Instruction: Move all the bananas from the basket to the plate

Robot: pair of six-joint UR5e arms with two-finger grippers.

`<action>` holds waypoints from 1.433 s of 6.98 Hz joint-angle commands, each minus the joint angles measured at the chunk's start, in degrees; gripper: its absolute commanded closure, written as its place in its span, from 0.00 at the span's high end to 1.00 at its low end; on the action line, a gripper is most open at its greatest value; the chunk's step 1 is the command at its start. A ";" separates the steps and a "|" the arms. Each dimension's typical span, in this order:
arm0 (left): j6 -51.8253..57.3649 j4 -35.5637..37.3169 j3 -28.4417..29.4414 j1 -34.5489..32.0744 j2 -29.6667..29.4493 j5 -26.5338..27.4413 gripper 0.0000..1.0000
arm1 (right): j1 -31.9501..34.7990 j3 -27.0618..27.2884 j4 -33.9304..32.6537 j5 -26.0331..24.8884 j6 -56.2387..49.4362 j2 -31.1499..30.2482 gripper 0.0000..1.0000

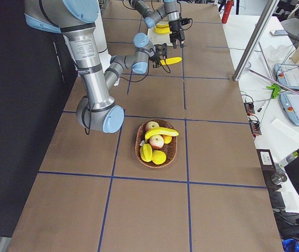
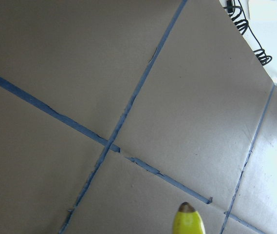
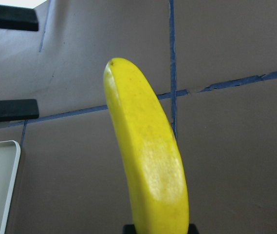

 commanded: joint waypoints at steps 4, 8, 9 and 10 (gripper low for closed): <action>-0.38 -3.67 3.97 4.38 -2.28 0.34 0.99 | -0.54 0.54 -0.53 -0.41 0.07 0.98 0.01; -0.11 -6.04 3.53 5.61 -2.02 0.34 0.00 | -0.36 1.15 -0.53 -0.41 0.07 0.89 0.01; 0.15 -6.91 3.62 5.44 -1.93 0.34 0.00 | -0.28 1.67 -0.53 -0.33 0.07 0.54 0.07; 0.15 -7.88 3.88 5.35 -1.75 0.34 0.00 | -0.19 2.55 -0.79 -0.15 0.07 0.19 0.94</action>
